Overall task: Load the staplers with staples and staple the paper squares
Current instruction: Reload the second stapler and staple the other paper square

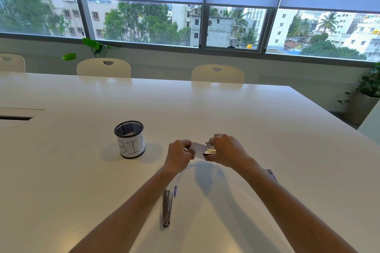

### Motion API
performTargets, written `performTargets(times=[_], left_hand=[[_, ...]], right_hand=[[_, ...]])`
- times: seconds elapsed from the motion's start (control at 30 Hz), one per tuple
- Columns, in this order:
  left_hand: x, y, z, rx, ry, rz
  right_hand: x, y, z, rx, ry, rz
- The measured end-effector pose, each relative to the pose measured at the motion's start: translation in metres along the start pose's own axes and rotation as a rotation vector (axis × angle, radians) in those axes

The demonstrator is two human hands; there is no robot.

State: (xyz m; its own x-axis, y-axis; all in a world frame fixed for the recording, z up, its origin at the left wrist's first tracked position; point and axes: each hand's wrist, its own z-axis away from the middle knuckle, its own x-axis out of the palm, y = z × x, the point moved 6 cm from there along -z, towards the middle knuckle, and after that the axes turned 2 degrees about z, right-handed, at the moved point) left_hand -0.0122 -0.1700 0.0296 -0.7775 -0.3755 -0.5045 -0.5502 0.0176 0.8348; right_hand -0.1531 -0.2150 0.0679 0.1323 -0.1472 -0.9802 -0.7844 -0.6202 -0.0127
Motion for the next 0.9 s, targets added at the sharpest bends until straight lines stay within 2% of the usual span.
performTargets(times=[0.13, 0.3, 0.53, 0.73, 0.9], left_hand=[[-0.005, -0.007, 0.000, -0.068, 0.031, 0.047], [-0.004, -0.011, 0.002, -0.122, 0.034, 0.086], [0.002, -0.010, 0.008, -0.167, 0.040, 0.120], [0.004, -0.007, 0.010, -0.159, 0.047, 0.113], [0.004, -0.005, 0.011, -0.150, 0.057, 0.107]], right_hand=[[-0.002, 0.004, 0.013, 0.066, 0.030, -0.090], [-0.002, -0.001, 0.031, 0.151, -0.018, -0.126], [0.016, -0.007, 0.062, 0.358, -0.043, -0.160], [0.024, -0.007, 0.074, 0.431, -0.030, -0.187], [0.030, -0.014, 0.079, 0.439, -0.091, -0.174]])
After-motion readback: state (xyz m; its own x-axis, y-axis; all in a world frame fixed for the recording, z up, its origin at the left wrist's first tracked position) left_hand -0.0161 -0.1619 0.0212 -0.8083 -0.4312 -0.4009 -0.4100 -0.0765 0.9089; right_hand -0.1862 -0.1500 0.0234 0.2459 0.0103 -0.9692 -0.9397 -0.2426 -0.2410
